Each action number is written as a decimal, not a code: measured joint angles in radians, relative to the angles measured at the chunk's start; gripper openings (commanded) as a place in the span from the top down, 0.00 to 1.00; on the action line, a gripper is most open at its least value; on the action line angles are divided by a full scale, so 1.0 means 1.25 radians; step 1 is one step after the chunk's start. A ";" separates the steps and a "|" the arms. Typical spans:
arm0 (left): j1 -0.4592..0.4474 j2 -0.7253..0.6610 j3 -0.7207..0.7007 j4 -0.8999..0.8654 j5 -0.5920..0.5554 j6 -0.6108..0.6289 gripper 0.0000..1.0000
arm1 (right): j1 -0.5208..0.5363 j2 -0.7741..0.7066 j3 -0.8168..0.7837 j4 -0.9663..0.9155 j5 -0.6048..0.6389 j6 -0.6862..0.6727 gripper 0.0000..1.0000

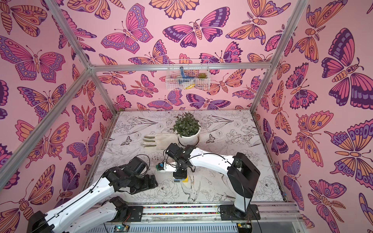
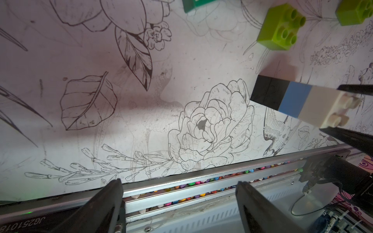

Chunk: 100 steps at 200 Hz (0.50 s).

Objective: Assemble a giraffe with lego
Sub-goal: Assemble the lego brick with the lego brick.

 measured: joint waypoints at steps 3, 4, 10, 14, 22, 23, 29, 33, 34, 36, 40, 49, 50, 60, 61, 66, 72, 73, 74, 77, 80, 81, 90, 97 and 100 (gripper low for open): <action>0.000 0.001 0.000 0.001 0.000 0.000 0.06 | 0.000 0.000 0.000 0.000 0.000 0.001 0.93; 0.000 0.001 0.000 0.001 0.000 0.000 0.06 | 0.000 0.000 0.000 0.000 0.000 0.002 0.92; 0.000 0.002 0.000 0.003 0.000 0.000 0.06 | 0.000 0.000 0.000 0.001 0.000 0.004 0.91; 0.000 0.002 0.000 0.005 0.000 0.000 0.06 | 0.000 0.000 0.000 0.001 0.000 0.006 0.90; 0.000 0.002 0.000 0.007 -0.001 0.000 0.06 | -0.001 -0.001 0.000 0.001 0.000 0.011 0.88; 0.000 0.002 0.000 0.007 -0.001 0.000 0.06 | -0.001 -0.001 0.000 0.001 0.000 0.013 0.87; 0.000 0.002 0.000 0.009 -0.002 0.000 0.06 | -0.001 -0.001 0.000 0.002 0.000 0.018 0.86; 0.000 0.002 0.000 0.009 -0.003 0.001 0.06 | -0.002 -0.001 0.000 0.003 -0.001 0.022 0.85; 0.000 0.002 0.000 0.010 -0.003 0.001 0.06 | -0.002 -0.002 0.000 0.003 -0.001 0.022 0.85; 0.000 0.002 0.000 0.010 -0.003 0.000 0.06 | -0.002 -0.002 0.000 0.003 -0.001 0.024 0.85; 0.000 0.002 0.000 0.010 -0.003 0.001 0.06 | -0.003 -0.002 -0.001 0.004 -0.001 0.027 0.83; 0.000 0.002 0.000 0.010 -0.004 0.001 0.06 | -0.006 -0.004 -0.003 0.008 -0.003 0.040 0.81; 0.000 0.002 0.000 0.010 -0.004 0.001 0.06 | -0.006 -0.005 -0.003 0.008 -0.003 0.040 0.81; 0.000 0.005 0.000 0.010 -0.006 0.001 0.06 | -0.011 -0.009 -0.007 0.015 -0.003 0.054 0.79; 0.000 0.005 0.000 0.010 -0.006 0.001 0.06 | -0.012 -0.009 -0.007 0.016 -0.002 0.056 0.79; 0.000 0.007 0.000 0.010 -0.006 0.001 0.06 | -0.015 -0.012 -0.010 0.019 -0.002 0.064 0.78; 0.000 0.007 0.000 0.010 -0.006 0.001 0.06 | -0.019 -0.015 -0.012 0.021 -0.002 0.073 0.71; 0.000 0.007 0.000 0.010 -0.006 0.001 0.06 | -0.020 -0.015 -0.013 0.022 -0.002 0.075 0.70; 0.000 0.007 0.000 0.010 -0.006 0.001 0.06 | -0.021 -0.016 -0.013 0.022 -0.002 0.076 0.69; 0.000 0.007 0.000 0.010 -0.006 0.001 0.06 | -0.024 -0.017 -0.015 0.023 -0.002 0.082 0.67; 0.000 0.007 0.000 0.010 -0.007 0.001 0.06 | -0.027 -0.019 -0.016 0.024 -0.002 0.088 0.65; 0.000 0.007 0.000 0.010 -0.007 0.001 0.06 | -0.028 -0.020 -0.016 0.025 -0.002 0.089 0.65; 0.000 0.007 0.000 0.010 -0.009 0.001 0.06 | -0.035 -0.026 -0.018 0.028 -0.002 0.104 0.60; 0.000 0.007 0.000 0.010 -0.009 0.001 0.06 | -0.040 -0.033 -0.019 0.031 -0.003 0.113 0.55; 0.000 0.007 0.000 0.010 -0.009 0.001 0.06 | -0.042 -0.037 -0.019 0.032 -0.003 0.119 0.54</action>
